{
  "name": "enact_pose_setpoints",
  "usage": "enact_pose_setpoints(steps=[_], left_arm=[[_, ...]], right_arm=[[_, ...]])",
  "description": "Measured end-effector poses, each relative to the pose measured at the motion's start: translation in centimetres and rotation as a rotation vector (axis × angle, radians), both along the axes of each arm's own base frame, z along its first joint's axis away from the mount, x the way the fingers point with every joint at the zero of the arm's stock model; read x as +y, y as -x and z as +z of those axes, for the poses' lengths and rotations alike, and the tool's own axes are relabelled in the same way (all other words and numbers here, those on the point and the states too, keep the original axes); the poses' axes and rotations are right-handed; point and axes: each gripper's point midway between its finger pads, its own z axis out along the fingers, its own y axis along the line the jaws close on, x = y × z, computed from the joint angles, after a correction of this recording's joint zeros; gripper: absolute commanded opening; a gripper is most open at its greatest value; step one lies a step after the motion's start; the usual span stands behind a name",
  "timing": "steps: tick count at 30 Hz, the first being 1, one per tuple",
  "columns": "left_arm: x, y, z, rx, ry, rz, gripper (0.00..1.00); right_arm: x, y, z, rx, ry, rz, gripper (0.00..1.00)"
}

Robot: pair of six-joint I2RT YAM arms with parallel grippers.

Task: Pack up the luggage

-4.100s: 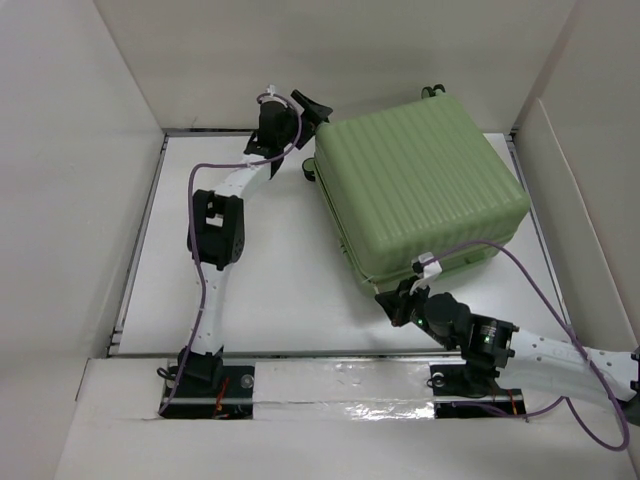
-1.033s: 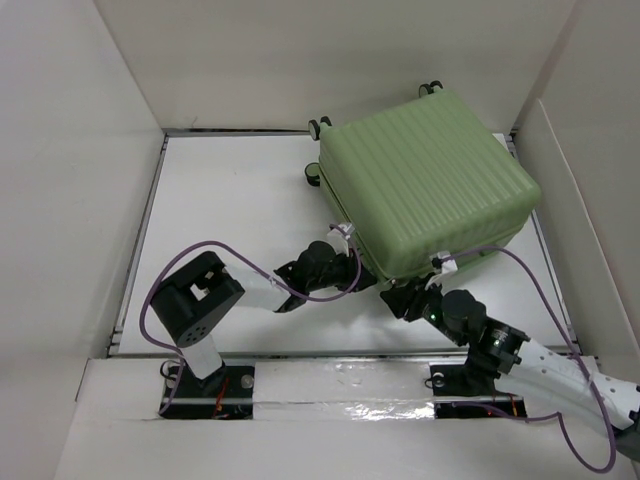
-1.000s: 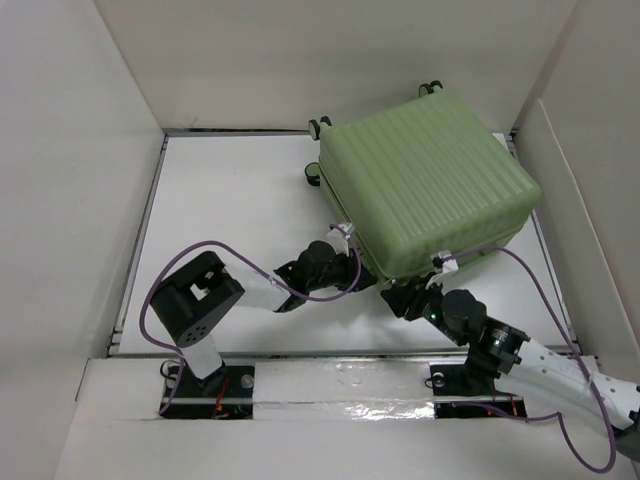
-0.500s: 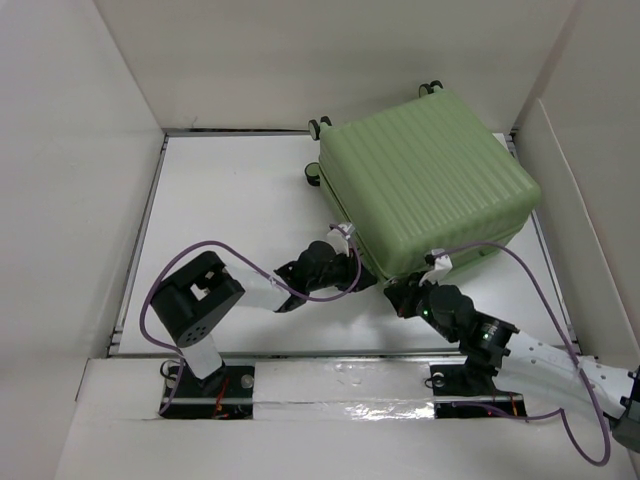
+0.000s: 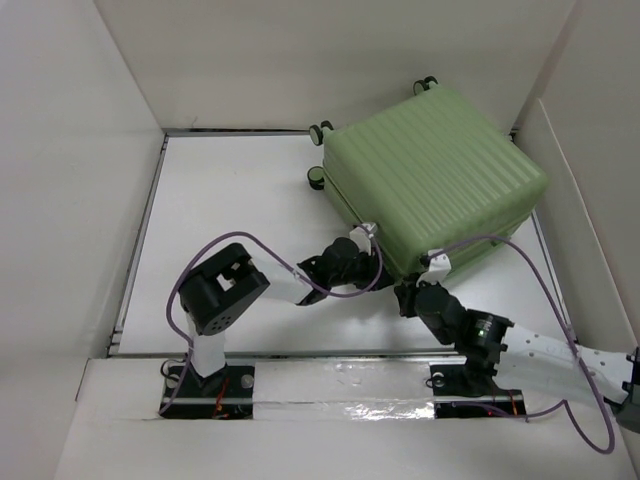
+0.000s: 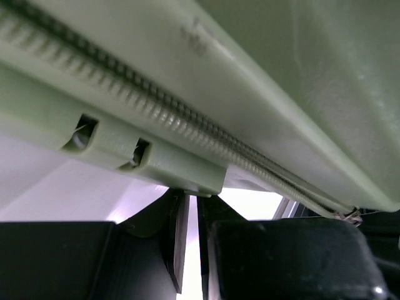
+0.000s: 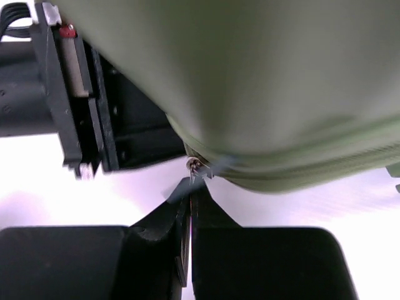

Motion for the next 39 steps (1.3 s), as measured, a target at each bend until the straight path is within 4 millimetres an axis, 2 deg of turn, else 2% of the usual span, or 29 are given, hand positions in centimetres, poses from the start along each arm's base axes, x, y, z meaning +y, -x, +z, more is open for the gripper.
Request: enact_pose_setpoints(steps=[3,6,7,9,10,12,14,18,21,23,27,30,32,35,37,39], left_arm=[[-1.2,0.3,-0.3,0.003,0.005,-0.018,0.09],[-1.0,0.3,-0.9,0.011,0.001,0.000,0.43],[-0.5,0.3,-1.1,0.009,0.005,0.014,0.61],[1.2,0.1,-1.1,0.010,0.019,0.061,0.70],[2.6,-0.3,-0.9,0.008,0.025,0.094,0.75],[5.8,-1.3,0.2,-0.002,0.045,0.175,0.78],[9.6,-3.3,2.3,-0.032,0.084,0.285,0.81],[15.6,-8.9,8.6,-0.128,0.196,0.518,0.88],[19.0,-13.7,12.7,-0.168,0.254,0.655,0.91],[20.2,-17.6,15.0,-0.182,0.266,0.721,0.92],[19.8,-26.4,19.5,-0.208,0.290,0.766,0.96],[18.6,-31.2,19.6,-0.169,0.277,0.744,0.98],[17.5,-33.9,19.0,-0.137,0.269,0.721,0.98],[16.3,-36.7,16.1,-0.063,0.229,0.700,0.98],[15.7,-37.8,14.0,-0.012,0.205,0.695,0.98],[15.1,-38.5,13.3,0.025,0.226,0.688,0.96]], right_arm=[[-0.6,-1.0,-0.2,-0.011,0.085,-0.063,0.00],[-0.4,-1.7,-0.3,-0.026,0.130,-0.100,0.00],[-0.1,-1.8,-0.3,-0.030,0.133,-0.102,0.00],[0.6,-1.8,-0.1,-0.036,0.111,-0.092,0.00],[0.9,-1.8,0.2,-0.040,0.092,-0.084,0.00],[1.3,-1.4,0.4,-0.044,0.048,-0.062,0.00],[1.2,-0.9,0.6,-0.048,0.007,-0.045,0.00],[0.8,-0.1,1.4,-0.057,-0.066,-0.021,0.00],[0.7,0.1,1.8,-0.061,-0.082,-0.018,0.00],[0.7,0.1,1.8,-0.061,-0.082,-0.017,0.00],[0.8,0.1,1.7,-0.059,-0.078,-0.013,0.00],[0.9,0.2,1.6,-0.058,-0.074,-0.006,0.00],[1.1,0.2,1.5,-0.057,-0.073,-0.001,0.00],[1.4,0.1,1.5,-0.056,-0.074,0.007,0.00],[1.6,0.1,1.4,-0.055,-0.074,0.014,0.00],[1.8,0.1,1.4,-0.055,-0.075,0.020,0.00]])
